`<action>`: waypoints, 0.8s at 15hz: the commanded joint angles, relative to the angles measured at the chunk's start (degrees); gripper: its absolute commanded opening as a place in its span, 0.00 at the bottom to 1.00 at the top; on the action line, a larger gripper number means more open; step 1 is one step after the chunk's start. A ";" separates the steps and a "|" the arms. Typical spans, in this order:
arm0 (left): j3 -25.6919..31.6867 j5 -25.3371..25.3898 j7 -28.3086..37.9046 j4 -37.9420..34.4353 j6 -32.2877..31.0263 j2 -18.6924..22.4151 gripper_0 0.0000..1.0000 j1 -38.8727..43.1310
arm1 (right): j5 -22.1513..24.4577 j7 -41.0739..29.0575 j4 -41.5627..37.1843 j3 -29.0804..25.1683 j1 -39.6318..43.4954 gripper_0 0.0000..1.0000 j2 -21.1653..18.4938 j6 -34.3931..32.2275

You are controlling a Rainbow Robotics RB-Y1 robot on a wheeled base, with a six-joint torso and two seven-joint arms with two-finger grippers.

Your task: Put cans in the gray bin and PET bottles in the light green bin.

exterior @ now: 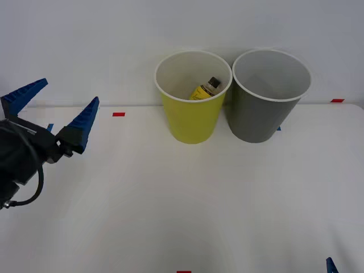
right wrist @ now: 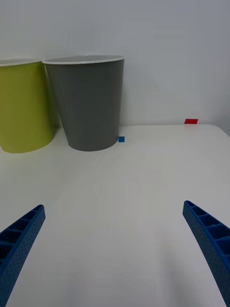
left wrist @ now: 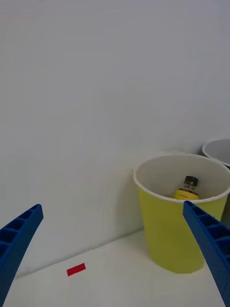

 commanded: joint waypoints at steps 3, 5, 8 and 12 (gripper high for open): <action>-15.44 -9.67 1.12 9.47 -30.37 6.23 1.00 11.50 | 0.00 0.00 0.00 0.00 0.00 1.00 0.00 0.00; -17.82 -10.55 1.39 11.50 -36.96 7.72 1.00 15.54 | 0.00 0.00 0.00 0.00 0.00 1.00 0.00 0.00; -22.74 -14.85 1.47 17.21 -49.62 8.43 1.00 19.50 | 0.00 0.00 0.00 0.00 0.00 1.00 0.00 0.00; -24.06 -18.37 1.56 19.14 -53.66 8.08 1.00 25.12 | 0.00 0.00 0.00 0.00 0.00 1.00 0.00 0.00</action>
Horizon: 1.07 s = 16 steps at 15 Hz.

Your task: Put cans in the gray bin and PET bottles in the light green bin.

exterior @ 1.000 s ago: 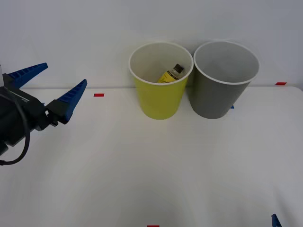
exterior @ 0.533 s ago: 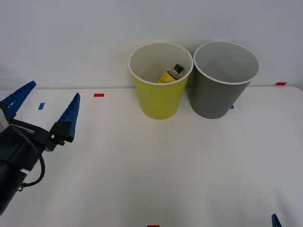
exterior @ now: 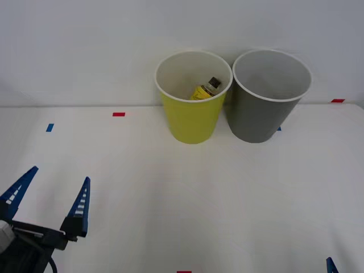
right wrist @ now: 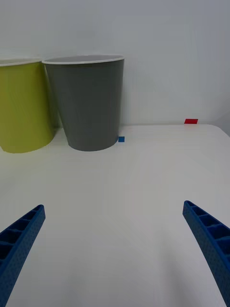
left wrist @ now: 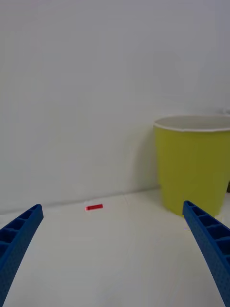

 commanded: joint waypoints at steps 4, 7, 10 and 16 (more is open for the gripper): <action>-0.52 -7.65 0.70 5.00 -7.66 -0.80 1.00 6.52 | 0.00 0.00 0.00 0.00 0.00 1.00 0.00 0.00; -1.14 -8.17 1.13 5.08 -9.07 -2.30 1.00 11.44 | 0.00 0.00 0.00 0.00 0.00 1.00 0.00 0.00; -2.89 -7.73 1.84 7.63 -11.53 -3.44 1.00 13.02 | 0.00 0.00 0.00 0.00 0.00 1.00 0.00 0.00; -4.30 -9.75 1.40 12.82 -15.57 -5.81 1.00 13.20 | 0.00 0.00 0.00 0.00 0.00 1.00 0.00 0.00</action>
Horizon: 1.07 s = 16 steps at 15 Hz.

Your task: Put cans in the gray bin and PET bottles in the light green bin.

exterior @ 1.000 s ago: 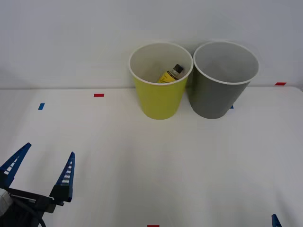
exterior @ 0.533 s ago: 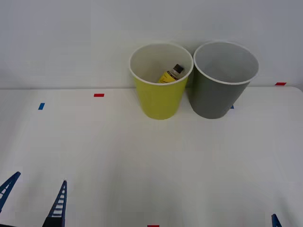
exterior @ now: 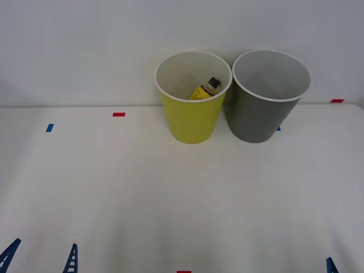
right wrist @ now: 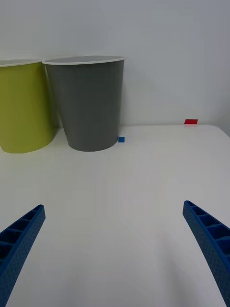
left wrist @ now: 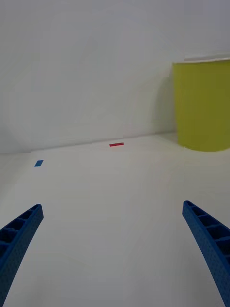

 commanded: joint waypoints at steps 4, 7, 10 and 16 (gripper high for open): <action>0.42 -2.38 -0.14 0.62 -0.44 -0.67 1.00 -0.01 | 0.00 0.00 0.00 0.00 0.00 1.00 0.00 0.00; 0.68 -2.38 -0.14 0.71 -0.35 -0.67 1.00 -0.01 | 0.00 0.00 0.00 0.00 0.00 1.00 0.00 0.00; 0.68 -2.38 -0.14 0.71 -0.35 -0.67 1.00 -0.01 | 0.00 0.00 0.00 0.00 0.00 1.00 0.00 0.00; 0.68 -2.38 -0.14 0.71 -0.35 -0.67 1.00 -0.01 | 0.00 0.00 0.00 0.00 0.00 1.00 0.00 0.00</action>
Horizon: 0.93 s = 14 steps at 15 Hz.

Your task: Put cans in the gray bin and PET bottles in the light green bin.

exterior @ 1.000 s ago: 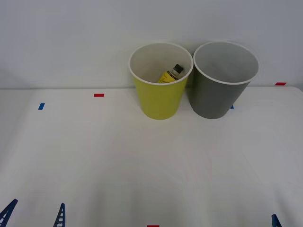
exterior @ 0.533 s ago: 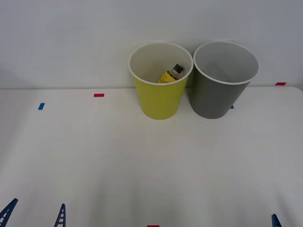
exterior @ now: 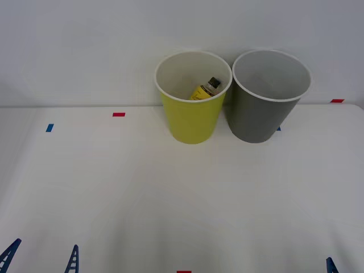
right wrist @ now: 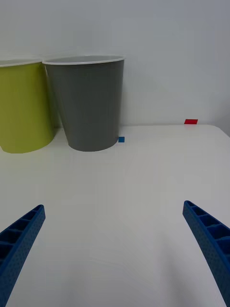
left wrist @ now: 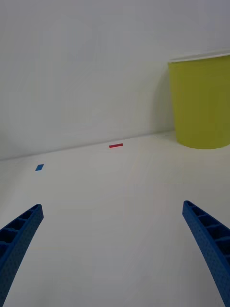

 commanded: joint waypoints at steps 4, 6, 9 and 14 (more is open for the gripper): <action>0.01 0.00 -0.01 0.00 0.03 0.00 1.00 -0.01 | 0.00 0.00 0.00 0.00 0.00 1.00 0.00 0.00; 0.01 0.00 -0.01 0.00 0.03 0.00 1.00 -0.01 | 0.00 0.00 0.00 0.00 0.00 1.00 0.00 0.00; 0.01 0.00 -0.01 0.00 0.03 0.00 1.00 -0.01 | 0.00 0.00 0.00 0.00 0.00 1.00 0.00 0.00; 0.01 0.00 -0.01 0.00 0.03 0.00 1.00 -0.01 | 0.00 0.00 0.00 0.00 0.00 1.00 0.00 0.00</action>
